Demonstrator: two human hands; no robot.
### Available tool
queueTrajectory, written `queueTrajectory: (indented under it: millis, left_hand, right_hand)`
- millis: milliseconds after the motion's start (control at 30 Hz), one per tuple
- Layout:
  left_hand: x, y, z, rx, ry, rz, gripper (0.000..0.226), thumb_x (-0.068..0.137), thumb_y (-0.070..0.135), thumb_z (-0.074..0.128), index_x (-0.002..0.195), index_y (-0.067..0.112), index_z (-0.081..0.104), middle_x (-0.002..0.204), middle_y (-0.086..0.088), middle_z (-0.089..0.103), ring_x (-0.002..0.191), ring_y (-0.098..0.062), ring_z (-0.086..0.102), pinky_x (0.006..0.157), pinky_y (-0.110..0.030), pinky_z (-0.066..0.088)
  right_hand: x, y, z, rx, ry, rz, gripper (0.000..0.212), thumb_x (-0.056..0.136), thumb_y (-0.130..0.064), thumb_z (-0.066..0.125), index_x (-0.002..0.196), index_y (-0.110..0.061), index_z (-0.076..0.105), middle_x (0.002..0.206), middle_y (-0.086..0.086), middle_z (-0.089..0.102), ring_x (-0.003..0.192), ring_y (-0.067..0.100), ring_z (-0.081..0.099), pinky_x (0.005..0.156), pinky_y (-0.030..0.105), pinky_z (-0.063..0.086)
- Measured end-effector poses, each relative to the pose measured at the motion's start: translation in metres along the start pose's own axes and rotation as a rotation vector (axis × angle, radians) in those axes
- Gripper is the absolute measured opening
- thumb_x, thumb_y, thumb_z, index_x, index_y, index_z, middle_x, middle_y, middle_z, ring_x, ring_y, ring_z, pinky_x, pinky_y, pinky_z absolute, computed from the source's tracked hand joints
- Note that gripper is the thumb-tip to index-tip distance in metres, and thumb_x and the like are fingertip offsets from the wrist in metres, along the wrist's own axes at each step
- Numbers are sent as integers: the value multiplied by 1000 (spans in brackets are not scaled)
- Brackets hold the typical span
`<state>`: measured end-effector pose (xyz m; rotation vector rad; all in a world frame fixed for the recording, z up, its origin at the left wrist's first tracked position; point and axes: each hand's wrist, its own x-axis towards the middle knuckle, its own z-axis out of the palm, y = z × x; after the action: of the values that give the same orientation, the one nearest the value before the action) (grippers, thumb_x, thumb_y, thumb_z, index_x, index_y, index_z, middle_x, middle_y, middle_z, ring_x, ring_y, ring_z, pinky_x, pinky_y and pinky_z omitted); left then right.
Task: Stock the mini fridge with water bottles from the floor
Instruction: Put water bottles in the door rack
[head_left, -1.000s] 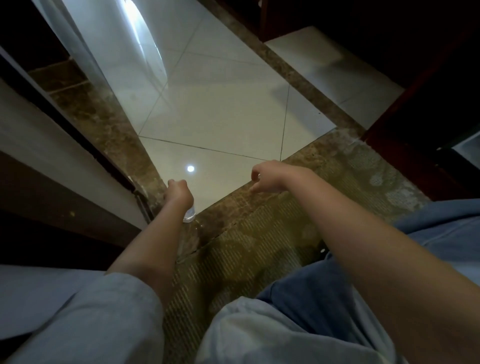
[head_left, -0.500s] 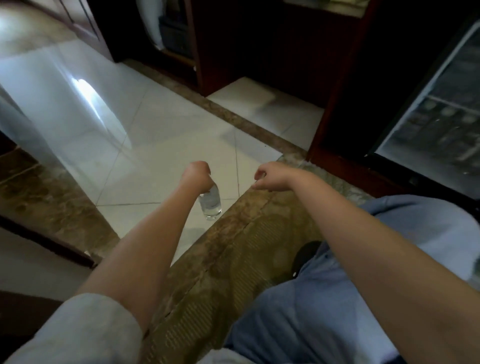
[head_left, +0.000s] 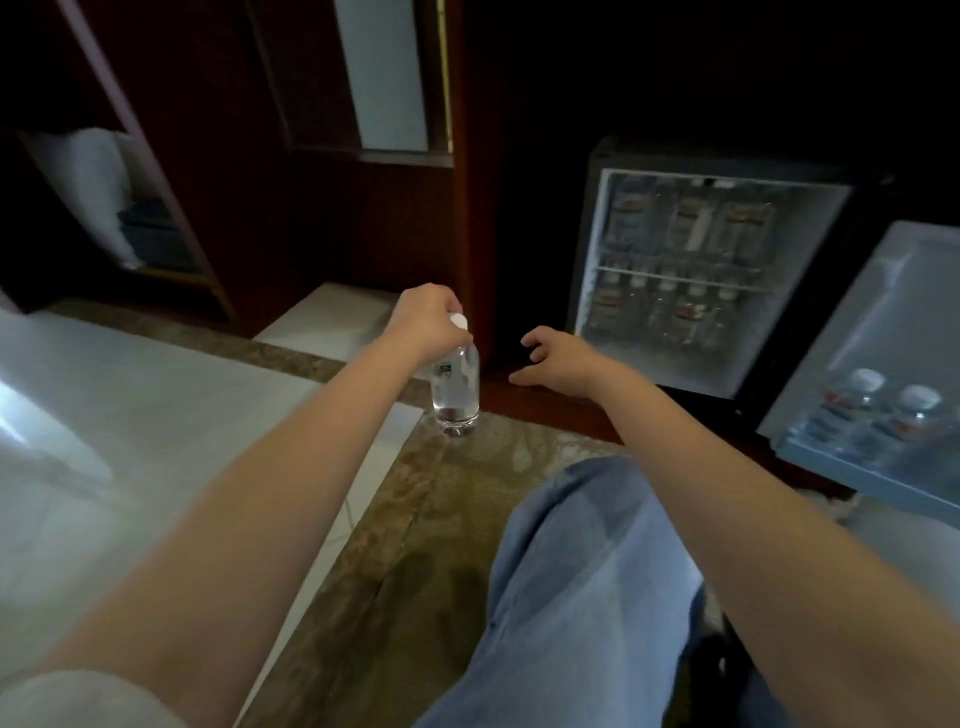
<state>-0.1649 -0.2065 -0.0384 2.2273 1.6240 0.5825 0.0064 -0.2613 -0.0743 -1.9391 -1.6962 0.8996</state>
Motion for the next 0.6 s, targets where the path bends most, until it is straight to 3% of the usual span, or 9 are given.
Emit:
queueTrajectory:
  millis: [100, 200, 300, 467, 600]
  left_hand:
    - [12, 57, 9, -56, -21, 129, 26, 78, 19, 72, 103, 12, 65, 109, -3, 63, 99, -18, 58, 73, -25, 44]
    - [19, 113, 24, -92, -51, 249, 26, 79, 18, 70, 103, 10, 65, 109, -4, 62, 91, -15, 55, 61, -19, 42]
    - [21, 166, 40, -141, -95, 335, 27, 79, 17, 72, 103, 11, 64, 106, -1, 58, 87, -13, 52, 54, -15, 42]
    - [18, 249, 78, -194, -195, 469, 26, 79, 16, 70, 103, 12, 64, 106, -1, 61, 89, -15, 57, 63, -22, 50]
    - [14, 303, 112, -190, -260, 562, 28, 79, 17, 70, 106, 11, 65, 108, -2, 63, 95, -16, 58, 72, -25, 48]
  right_hand:
    - [-9, 30, -38, 165, 51, 49, 81, 80, -34, 75, 146, -20, 30, 146, 7, 41, 128, 24, 45, 89, 28, 39]
    - [-21, 60, -69, 279, 104, 57, 88, 76, -29, 79, 148, -23, 28, 149, 5, 36, 134, 24, 40, 101, 35, 40]
    - [-35, 91, -92, 277, 188, 71, 85, 73, -26, 82, 143, -23, 35, 136, 1, 45, 128, 21, 44, 103, 36, 41]
    - [-64, 147, -120, 401, 326, 90, 66, 71, -18, 83, 129, -19, 50, 116, -4, 63, 113, 16, 59, 94, 33, 49]
    - [-89, 197, -141, 470, 464, 160, 50, 71, -17, 83, 108, -28, 51, 107, -8, 63, 103, 12, 60, 90, 32, 50]
